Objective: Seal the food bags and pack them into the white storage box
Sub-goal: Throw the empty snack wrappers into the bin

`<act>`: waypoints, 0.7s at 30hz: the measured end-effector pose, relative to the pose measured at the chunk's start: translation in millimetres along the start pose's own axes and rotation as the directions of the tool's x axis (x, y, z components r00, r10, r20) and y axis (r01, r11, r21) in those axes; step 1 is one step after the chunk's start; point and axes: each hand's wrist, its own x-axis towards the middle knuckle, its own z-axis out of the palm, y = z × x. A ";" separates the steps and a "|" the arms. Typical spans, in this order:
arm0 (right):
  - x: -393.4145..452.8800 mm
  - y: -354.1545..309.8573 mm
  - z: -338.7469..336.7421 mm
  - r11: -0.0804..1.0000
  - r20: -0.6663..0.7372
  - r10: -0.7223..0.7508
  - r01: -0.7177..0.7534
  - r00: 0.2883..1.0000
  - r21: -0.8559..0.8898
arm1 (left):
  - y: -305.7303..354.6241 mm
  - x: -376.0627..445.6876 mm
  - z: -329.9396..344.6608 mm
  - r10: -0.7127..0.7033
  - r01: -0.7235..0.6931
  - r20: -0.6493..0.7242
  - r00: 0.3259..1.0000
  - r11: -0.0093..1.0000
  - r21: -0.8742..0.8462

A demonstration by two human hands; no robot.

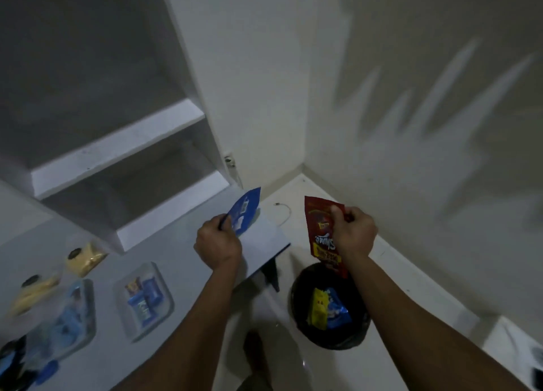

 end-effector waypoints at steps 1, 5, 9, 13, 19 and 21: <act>1.5 7.4 -15.0 1.000 -0.008 -0.002 0.002 1.000 -0.003 | 6.8 -16.3 6.9 0.034 -0.034 0.020 0.999 0.999 0.005; 2.9 43.6 -65.0 0.999 -0.038 0.036 -0.037 0.999 -0.014 | 25.7 -82.0 38.1 0.131 -0.132 0.097 0.987 0.991 0.007; -4.4 83.9 -91.1 0.997 -0.090 0.064 -0.068 0.994 -0.038 | 24.8 -134.2 69.6 0.149 -0.162 0.225 0.963 0.986 0.038; -10.8 120.7 -97.3 0.986 -0.145 0.159 -0.163 0.977 -0.019 | 11.0 -169.2 98.8 0.215 -0.214 0.328 0.920 0.976 -0.038; -7.0 174.0 -78.5 0.967 -0.159 0.227 -0.243 0.961 -0.084 | -35.6 -192.5 155.9 0.261 -0.268 0.410 0.874 0.963 -0.042; -3.2 192.7 -67.5 0.949 -0.159 0.295 -0.308 0.942 -0.062 | -52.0 -195.9 172.9 0.234 -0.233 0.426 0.874 0.971 -0.053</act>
